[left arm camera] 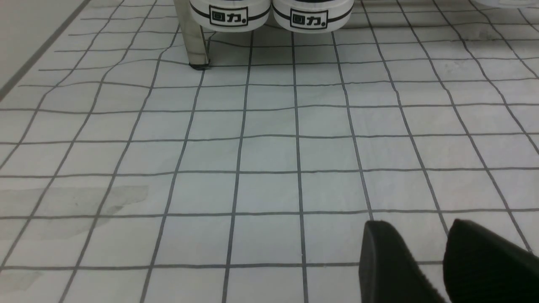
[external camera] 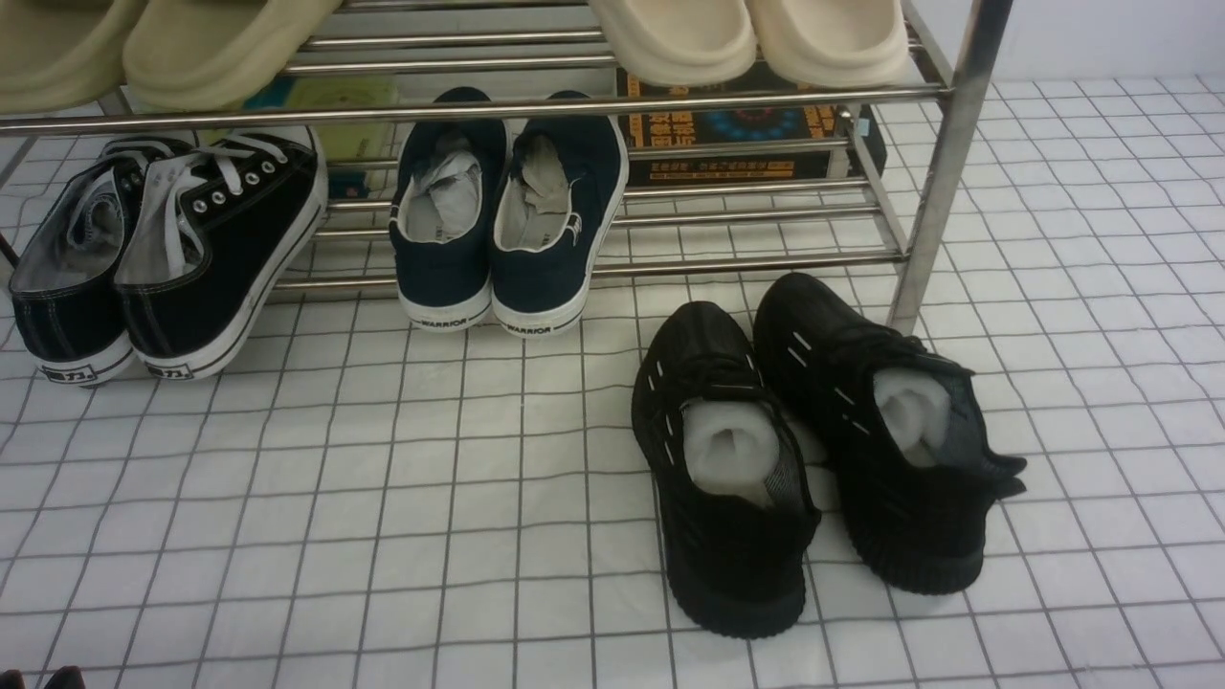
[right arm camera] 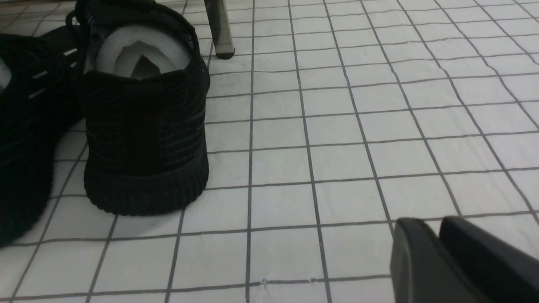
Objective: Take the shoes off the shelf with your hand from the white checkered tablecloth.
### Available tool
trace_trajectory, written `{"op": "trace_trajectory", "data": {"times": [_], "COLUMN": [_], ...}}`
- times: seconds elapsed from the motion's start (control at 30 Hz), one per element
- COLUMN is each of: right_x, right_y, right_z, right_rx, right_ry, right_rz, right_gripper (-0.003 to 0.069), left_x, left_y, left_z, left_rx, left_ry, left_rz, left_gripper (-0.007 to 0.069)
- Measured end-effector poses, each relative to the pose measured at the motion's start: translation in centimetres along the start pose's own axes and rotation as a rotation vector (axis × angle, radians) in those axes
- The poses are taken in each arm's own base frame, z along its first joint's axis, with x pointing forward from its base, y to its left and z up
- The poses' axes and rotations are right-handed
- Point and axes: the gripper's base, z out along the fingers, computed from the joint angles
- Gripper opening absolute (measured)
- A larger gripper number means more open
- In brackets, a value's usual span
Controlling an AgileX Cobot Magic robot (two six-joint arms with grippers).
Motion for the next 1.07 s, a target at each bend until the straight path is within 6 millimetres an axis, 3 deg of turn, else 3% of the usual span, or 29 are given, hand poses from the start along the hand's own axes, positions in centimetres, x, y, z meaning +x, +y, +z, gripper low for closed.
{"op": "trace_trajectory", "data": {"times": [1.07], "right_x": [-0.01], "right_y": [0.00], "right_z": [0.00], "right_rx": [0.000], "right_ry": [-0.001], "right_rz": [0.000], "right_gripper": [0.0139], "left_x": [0.00], "left_y": [0.00], "left_z": [0.00], "left_rx": [0.000], "left_ry": [0.000], "left_rz": [0.000], "left_gripper": [0.0239]}}
